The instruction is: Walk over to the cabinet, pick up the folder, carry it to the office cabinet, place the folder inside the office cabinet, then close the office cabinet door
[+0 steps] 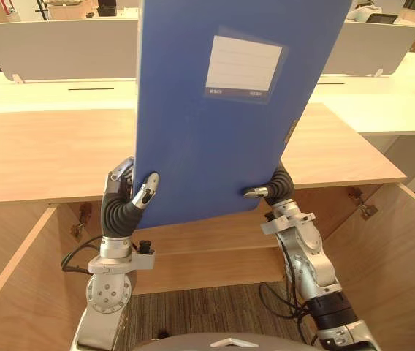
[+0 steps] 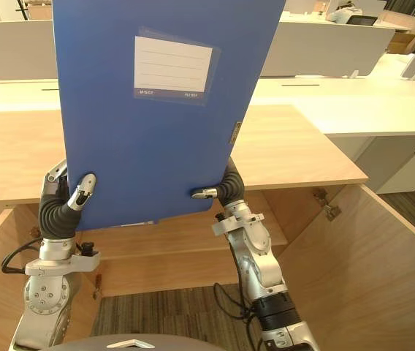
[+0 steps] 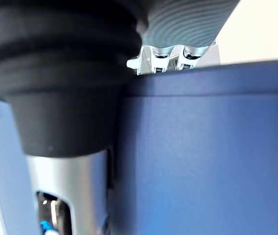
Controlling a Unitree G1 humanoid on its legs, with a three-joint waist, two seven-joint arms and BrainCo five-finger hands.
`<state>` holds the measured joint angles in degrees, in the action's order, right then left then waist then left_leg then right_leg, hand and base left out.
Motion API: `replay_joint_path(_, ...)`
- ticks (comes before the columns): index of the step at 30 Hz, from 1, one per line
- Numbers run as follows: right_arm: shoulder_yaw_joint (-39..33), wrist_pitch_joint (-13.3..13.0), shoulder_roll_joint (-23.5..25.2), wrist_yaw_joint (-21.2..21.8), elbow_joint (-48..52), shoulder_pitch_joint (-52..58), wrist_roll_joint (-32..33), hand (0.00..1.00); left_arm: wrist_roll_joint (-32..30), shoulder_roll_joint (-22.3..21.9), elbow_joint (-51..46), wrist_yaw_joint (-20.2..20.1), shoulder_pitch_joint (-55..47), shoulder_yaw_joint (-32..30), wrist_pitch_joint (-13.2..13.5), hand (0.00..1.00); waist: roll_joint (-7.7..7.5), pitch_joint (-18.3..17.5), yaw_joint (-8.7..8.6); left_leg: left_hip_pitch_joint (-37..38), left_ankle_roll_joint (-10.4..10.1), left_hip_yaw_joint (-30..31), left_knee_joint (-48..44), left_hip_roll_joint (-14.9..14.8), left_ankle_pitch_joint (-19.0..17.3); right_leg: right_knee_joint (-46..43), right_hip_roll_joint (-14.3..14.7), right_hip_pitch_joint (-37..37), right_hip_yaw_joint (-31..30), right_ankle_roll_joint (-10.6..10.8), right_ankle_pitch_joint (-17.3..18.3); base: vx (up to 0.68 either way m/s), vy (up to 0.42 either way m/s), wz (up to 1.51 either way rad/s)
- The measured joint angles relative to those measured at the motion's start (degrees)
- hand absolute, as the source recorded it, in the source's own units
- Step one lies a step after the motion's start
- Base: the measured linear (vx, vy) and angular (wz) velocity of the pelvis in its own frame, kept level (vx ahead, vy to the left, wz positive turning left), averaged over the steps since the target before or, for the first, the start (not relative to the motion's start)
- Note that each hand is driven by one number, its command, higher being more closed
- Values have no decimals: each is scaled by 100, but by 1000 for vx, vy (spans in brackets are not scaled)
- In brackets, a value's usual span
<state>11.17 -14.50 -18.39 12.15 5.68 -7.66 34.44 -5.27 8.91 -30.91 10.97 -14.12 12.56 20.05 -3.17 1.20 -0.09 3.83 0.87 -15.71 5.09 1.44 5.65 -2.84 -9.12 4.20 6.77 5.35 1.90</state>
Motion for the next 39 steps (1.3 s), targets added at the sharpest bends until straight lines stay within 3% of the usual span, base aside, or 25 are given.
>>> replay_joint_path(1,71,18,-201,19,0,-32,-2,0,-7,89,2,-1,0,19,12,100,0,0,6,-7,-11,0,0,-1,-8,0,0,-5,-1,-2,-2,0,0,0)
replay_joint_path(2,167,84,-421,64,0,-81,-5,100,-15,205,4,-1,0,27,37,100,0,0,5,-16,-11,0,0,-2,-7,2,1,-13,-3,-7,-5,0,0,0)
replay_joint_path(9,570,251,-1523,426,-1,-211,-1,100,-194,849,77,-11,0,89,152,100,-2,-5,8,-54,-12,-2,0,-20,-1,64,10,-22,-14,-14,-46,0,0,0)
replay_joint_path(16,576,259,-1766,613,-2,-210,18,100,-322,1114,247,-11,-4,52,272,100,1,-6,3,-65,-19,-7,0,-36,6,89,40,-27,-22,-17,-53,0,0,0)
replay_joint_path(17,575,259,-1757,611,-2,-209,37,100,-399,1146,251,-11,-6,37,271,0,1,-7,4,-65,-21,-7,0,-38,7,92,46,-26,-22,-19,-54,0,0,0)
replay_joint_path(21,515,227,-1496,596,0,-187,-13,100,-483,1146,298,-115,-89,36,271,0,29,-23,-5,-69,-23,-7,0,-41,7,102,50,-27,-21,-18,-53,0,0,0)
replay_joint_path(25,315,219,-935,543,37,6,-232,100,-514,1016,298,-135,-118,-109,271,0,49,-35,13,-76,-24,1,0,-40,6,109,50,-25,-11,-17,-52,0,0,0)
replay_joint_path(32,-50,187,128,254,520,295,-614,100,-517,314,298,-120,-352,-646,263,0,52,-37,16,-96,-39,29,0,-36,-7,109,46,-24,15,-9,-45,0,0,1)
replay_joint_path(36,-312,28,711,-34,832,300,-701,100,-500,-150,299,-37,-614,-922,248,0,51,-37,32,-116,-38,92,0,-30,-5,105,39,-16,47,16,-18,0,0,8)
replay_joint_path(39,-596,-93,1021,-135,973,374,-775,100,-327,-655,367,155,-821,-1463,233,0,43,-42,55,-132,-35,175,0,-10,-2,102,27,12,158,2,-2,23,1,15)
